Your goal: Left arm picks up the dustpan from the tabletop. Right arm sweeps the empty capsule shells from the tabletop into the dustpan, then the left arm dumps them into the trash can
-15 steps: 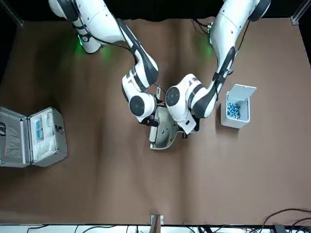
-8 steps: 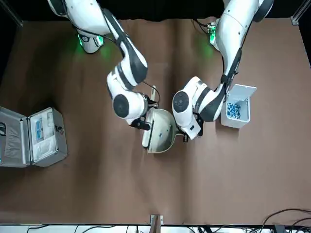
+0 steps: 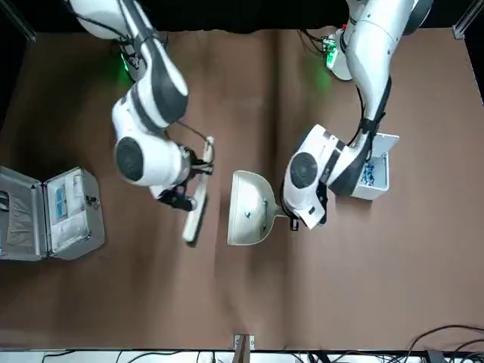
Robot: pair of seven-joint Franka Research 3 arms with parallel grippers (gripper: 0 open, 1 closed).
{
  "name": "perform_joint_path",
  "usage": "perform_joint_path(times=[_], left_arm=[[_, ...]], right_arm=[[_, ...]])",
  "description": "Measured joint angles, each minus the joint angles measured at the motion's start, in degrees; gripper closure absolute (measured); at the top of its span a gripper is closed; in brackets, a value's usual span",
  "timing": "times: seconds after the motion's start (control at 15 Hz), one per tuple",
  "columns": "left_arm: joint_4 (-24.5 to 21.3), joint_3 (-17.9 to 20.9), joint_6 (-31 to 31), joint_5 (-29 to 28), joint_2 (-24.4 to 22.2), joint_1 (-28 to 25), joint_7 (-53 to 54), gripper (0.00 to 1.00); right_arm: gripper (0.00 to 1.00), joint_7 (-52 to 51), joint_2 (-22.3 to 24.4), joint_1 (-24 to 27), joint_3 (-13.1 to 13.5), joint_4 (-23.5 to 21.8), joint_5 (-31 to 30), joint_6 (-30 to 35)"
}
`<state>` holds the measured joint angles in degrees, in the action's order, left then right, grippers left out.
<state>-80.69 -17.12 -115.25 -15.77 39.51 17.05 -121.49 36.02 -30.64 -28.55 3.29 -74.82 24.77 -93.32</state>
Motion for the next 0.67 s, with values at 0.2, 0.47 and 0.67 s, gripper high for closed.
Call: perform_joint_path(times=[0.2, 0.47, 0.67], left_arm=[[0.91, -0.04, 0.01, 4.11, -1.47, -2.55, 4.75, 0.67], [1.09, -0.07, 0.13, 9.31, -4.55, -6.05, 11.31, 0.67], [1.09, -0.05, 3.36, 10.52, -7.26, -10.24, 16.29, 0.67]], right_arm=[[0.74, -4.68, 0.04, 4.60, 0.10, -0.93, -1.25, 4.18], [0.74, -10.89, 1.53, 8.67, 0.13, -5.89, -2.01, 5.23], [0.74, -13.23, 4.08, 9.17, -0.02, -12.74, -2.59, 5.11]])
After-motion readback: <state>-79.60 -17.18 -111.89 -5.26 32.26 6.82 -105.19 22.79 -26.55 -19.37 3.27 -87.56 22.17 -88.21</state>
